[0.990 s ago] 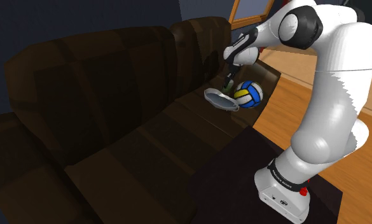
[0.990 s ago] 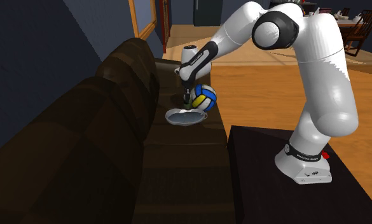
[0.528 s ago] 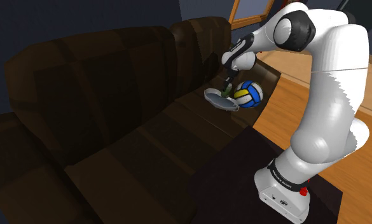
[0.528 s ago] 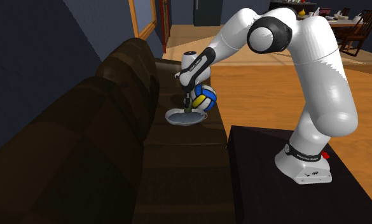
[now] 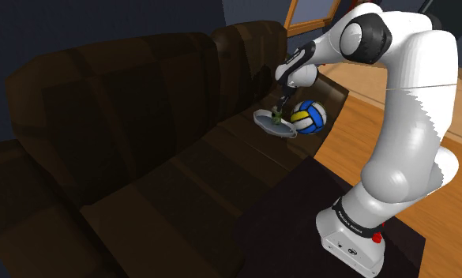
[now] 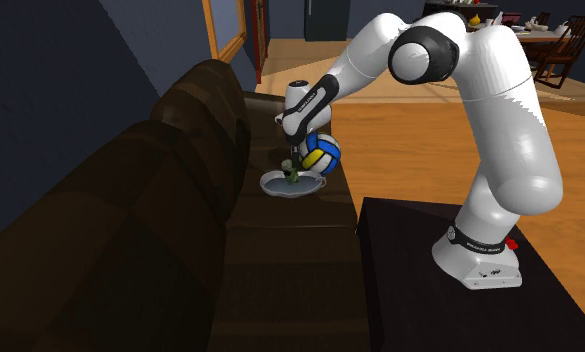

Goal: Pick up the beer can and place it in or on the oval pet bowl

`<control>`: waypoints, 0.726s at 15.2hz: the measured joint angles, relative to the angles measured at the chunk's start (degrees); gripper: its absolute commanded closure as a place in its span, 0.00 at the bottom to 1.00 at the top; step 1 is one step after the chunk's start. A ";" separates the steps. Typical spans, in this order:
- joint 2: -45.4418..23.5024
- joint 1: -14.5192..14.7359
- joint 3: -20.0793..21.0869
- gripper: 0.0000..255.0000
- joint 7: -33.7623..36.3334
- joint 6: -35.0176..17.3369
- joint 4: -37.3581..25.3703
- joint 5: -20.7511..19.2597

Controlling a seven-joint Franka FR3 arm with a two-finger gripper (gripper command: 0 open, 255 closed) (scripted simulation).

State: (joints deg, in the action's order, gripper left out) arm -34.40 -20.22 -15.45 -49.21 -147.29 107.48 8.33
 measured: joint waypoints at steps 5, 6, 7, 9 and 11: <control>1.67 0.54 -0.48 0.00 0.43 1.46 0.19 -0.54; 3.00 0.77 -0.83 0.00 0.54 2.52 0.43 -0.92; 4.38 1.28 -1.16 0.00 0.95 3.12 1.19 -1.34; 5.63 1.48 -1.47 0.00 1.05 4.14 1.39 -1.71; 6.00 1.62 -1.56 0.00 1.18 4.35 1.57 -1.84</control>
State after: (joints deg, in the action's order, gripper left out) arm -28.40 -18.61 -17.00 -48.03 -142.94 109.05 6.48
